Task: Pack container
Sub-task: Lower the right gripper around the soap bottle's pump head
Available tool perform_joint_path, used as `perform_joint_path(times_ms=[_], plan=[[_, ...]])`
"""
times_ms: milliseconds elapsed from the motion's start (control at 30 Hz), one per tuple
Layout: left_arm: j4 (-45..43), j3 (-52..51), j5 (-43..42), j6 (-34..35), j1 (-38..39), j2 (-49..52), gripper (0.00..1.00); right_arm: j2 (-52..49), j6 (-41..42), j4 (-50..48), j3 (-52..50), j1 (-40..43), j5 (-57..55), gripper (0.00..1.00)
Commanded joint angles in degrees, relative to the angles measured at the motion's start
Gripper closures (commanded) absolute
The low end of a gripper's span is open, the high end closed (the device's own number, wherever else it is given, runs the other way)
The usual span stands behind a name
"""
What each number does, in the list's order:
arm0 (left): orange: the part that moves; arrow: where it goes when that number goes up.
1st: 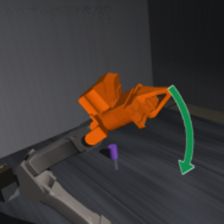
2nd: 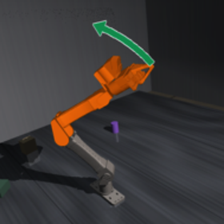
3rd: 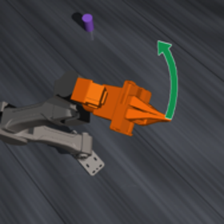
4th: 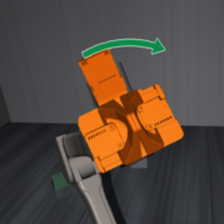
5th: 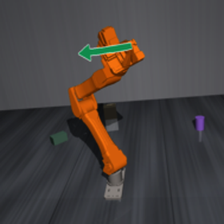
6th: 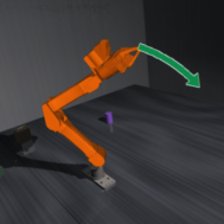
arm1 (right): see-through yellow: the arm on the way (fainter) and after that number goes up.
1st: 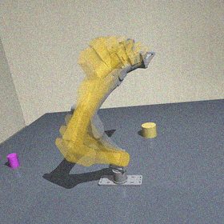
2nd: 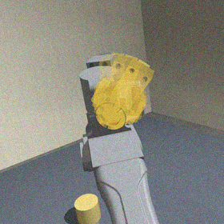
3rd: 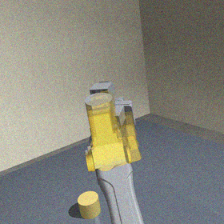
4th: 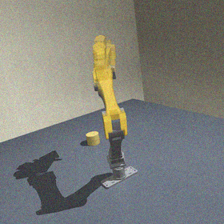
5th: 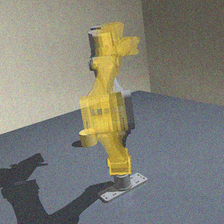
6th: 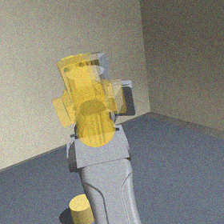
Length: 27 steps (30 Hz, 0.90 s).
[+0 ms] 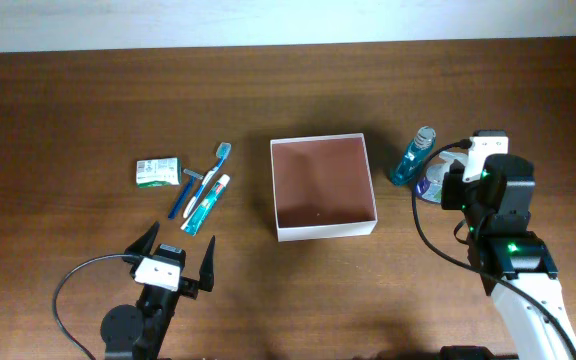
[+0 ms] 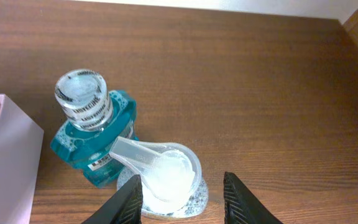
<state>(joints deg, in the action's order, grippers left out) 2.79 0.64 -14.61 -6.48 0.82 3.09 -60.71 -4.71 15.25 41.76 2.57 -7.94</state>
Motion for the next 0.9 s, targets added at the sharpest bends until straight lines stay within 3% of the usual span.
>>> perform_joint_path(times_ms=[0,33,167,200,233,300,333,433,867], plan=[[0.33,-0.11,-0.85,-0.92,-0.24,-0.48,0.0,1.33,0.68,2.25,-0.39,-0.31,-0.72,0.6],[0.33,-0.11,-0.85,-0.92,-0.24,-0.48,0.0,1.31,0.74,4.26,-0.39,-0.31,-0.24,0.53],[0.33,-0.11,-0.83,-0.92,-0.24,-0.48,0.0,1.42,7.58,8.26,-0.42,-0.42,-0.26,0.46],[0.33,-0.11,-0.85,-0.92,-0.24,-0.48,0.0,1.51,8.9,8.24,-0.72,-0.83,-0.44,0.4],[0.33,-0.11,-0.83,-0.92,-0.24,-0.48,0.0,1.53,9.55,6.84,-1.22,-1.66,-1.73,0.32],[0.33,-0.11,-0.83,-0.92,-0.24,-0.48,0.0,1.29,9.46,1.99,-3.41,-3.13,-4.94,0.25],[0.33,-0.11,-0.83,-0.92,-0.24,-0.48,0.0,0.96,9.49,0.52,-4.31,-3.1,-4.98,0.26],[0.33,-0.11,-0.85,-0.92,-0.24,-0.48,0.0,-1.18,9.46,-3.17,-6.62,-3.1,-5.01,0.43],[0.33,-0.11,-0.85,-0.92,-0.24,-0.48,0.0,-6.75,7.96,-11.74,-7.17,-2.93,-8.87,0.45]])
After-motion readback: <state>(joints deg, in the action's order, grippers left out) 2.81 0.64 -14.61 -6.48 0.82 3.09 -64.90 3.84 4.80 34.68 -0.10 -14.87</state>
